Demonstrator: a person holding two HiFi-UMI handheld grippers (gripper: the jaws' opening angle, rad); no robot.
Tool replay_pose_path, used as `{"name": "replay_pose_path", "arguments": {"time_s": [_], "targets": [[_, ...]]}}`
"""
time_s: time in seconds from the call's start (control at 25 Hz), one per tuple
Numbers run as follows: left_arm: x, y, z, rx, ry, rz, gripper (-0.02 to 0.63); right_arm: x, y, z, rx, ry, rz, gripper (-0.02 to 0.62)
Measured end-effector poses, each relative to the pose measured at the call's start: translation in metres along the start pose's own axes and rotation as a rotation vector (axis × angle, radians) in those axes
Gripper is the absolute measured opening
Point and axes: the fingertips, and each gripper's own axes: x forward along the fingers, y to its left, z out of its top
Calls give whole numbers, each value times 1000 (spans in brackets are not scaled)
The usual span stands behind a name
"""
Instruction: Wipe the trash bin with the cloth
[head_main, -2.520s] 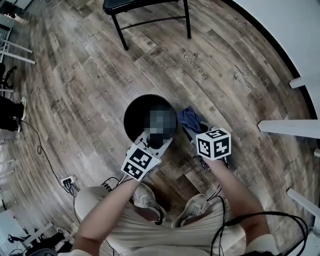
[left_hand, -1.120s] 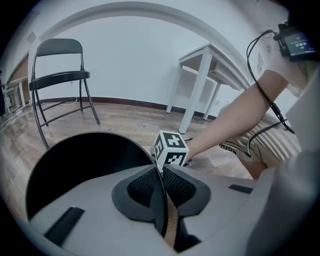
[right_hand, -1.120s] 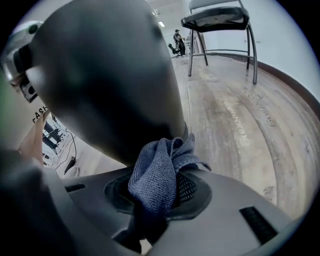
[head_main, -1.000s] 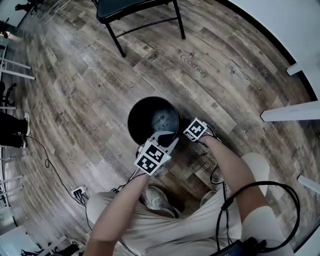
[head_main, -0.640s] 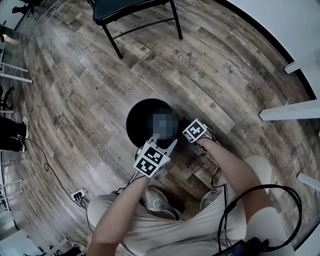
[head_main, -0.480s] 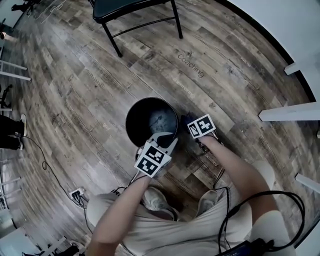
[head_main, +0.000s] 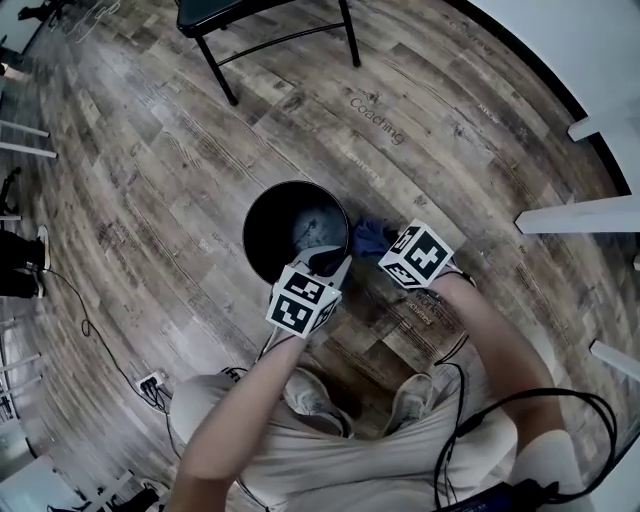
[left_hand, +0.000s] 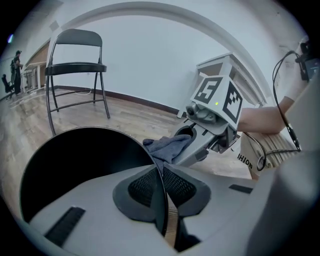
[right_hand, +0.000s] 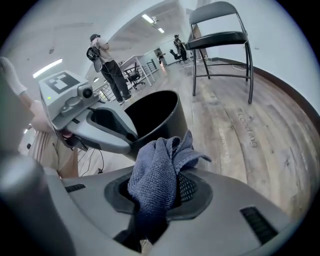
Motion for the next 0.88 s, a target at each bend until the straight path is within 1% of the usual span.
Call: {"name": "replay_pose_path", "arguments": {"time_s": [0.08,0.12,0.24,0.36,0.52,0.68,0.76,0.88], "targets": [[1,-1,-1,3,2,3,40,1,4,4,-50,-17,2,109],[2,-2,-1,3,3,3,40,3,5,4,-92,-16,2,109],[4,-3,0,2,4,-2,40,17,8,0,-211,12,3,109],[2,-2,0,-13,-4,-8,37,37,4,-7,-274,48,3,109],[0,2,1,-52,-16,-10,32,61,-5,-21,-282,105,19,109],[1,3,0,-71,-16,-22,32,92,-15,-44,-230,116,34,109],[1,3,0,-75,-16,-27,32,109,-18,-56,-216,129,28,109],[1,4,1,-80,-15,-29,32,131,-24,-72,-225,166,12,109]]}}
